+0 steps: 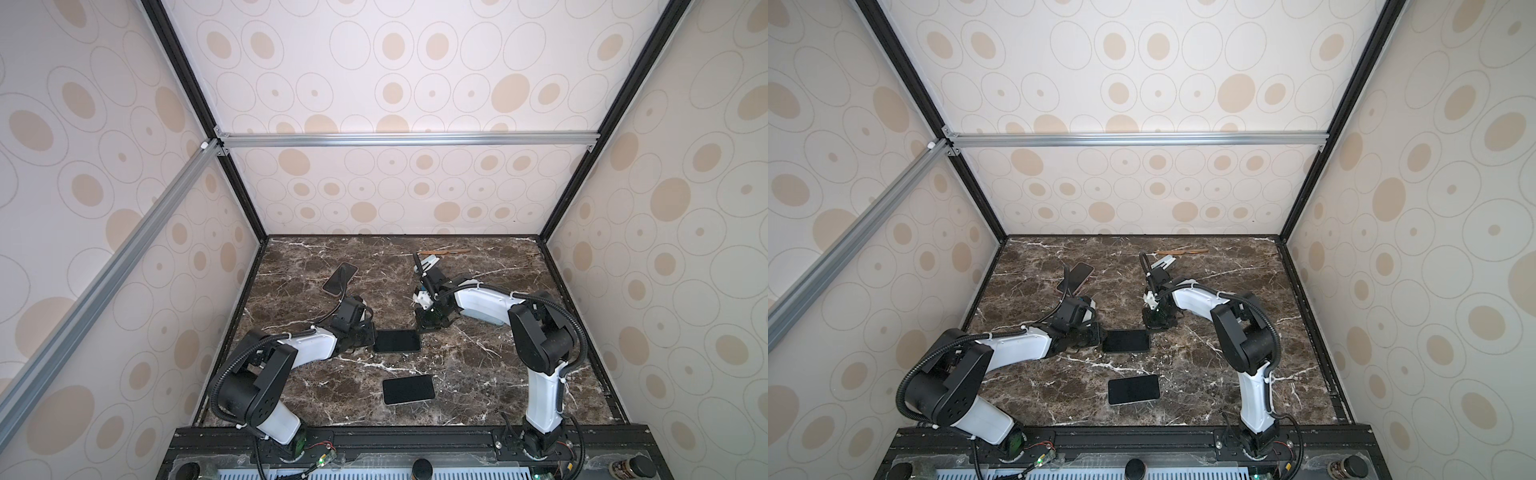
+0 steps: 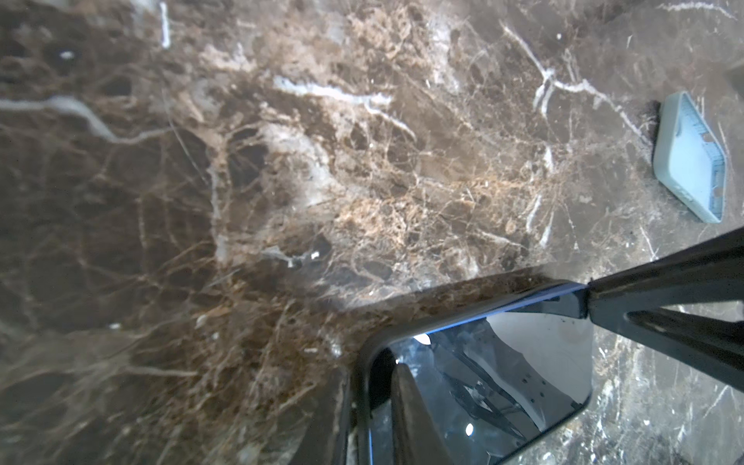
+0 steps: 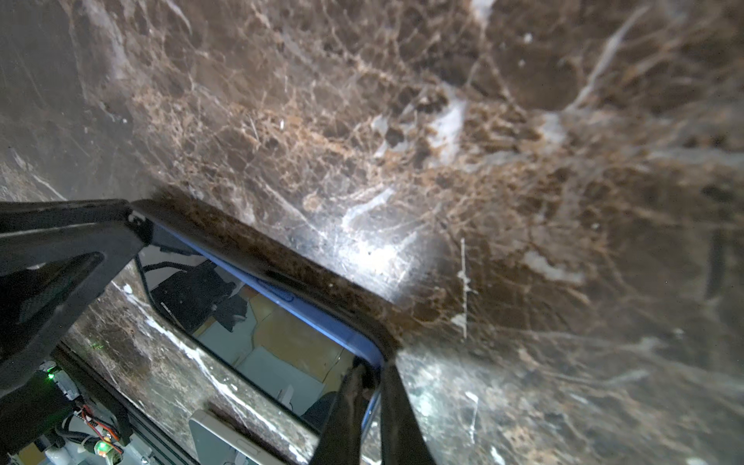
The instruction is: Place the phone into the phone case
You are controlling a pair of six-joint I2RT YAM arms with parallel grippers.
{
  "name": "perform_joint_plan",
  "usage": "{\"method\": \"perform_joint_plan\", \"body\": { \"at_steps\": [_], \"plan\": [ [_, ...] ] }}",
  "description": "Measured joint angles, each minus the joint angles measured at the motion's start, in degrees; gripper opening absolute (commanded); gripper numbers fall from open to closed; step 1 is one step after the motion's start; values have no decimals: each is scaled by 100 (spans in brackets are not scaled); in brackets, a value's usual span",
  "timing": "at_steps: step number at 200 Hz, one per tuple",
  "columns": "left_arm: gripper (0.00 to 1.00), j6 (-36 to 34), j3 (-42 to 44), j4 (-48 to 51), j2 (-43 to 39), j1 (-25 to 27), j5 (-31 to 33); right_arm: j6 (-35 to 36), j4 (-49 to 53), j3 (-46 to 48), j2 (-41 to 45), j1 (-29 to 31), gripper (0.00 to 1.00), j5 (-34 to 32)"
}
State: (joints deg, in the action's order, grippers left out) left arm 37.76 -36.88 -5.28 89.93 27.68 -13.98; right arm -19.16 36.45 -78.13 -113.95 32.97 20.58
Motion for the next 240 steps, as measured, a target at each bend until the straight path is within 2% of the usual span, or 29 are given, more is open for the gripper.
{"method": "perform_joint_plan", "body": {
  "at_steps": [206, 240],
  "plan": [
    [20, 48, 273, -533, -4, -4, -87, 212, 214, -146, -321, -2, 11, -11],
    [19, 79, 317, -592, -15, -4, -79, 223, 197, -214, -433, 92, 11, -267]
  ]
}}
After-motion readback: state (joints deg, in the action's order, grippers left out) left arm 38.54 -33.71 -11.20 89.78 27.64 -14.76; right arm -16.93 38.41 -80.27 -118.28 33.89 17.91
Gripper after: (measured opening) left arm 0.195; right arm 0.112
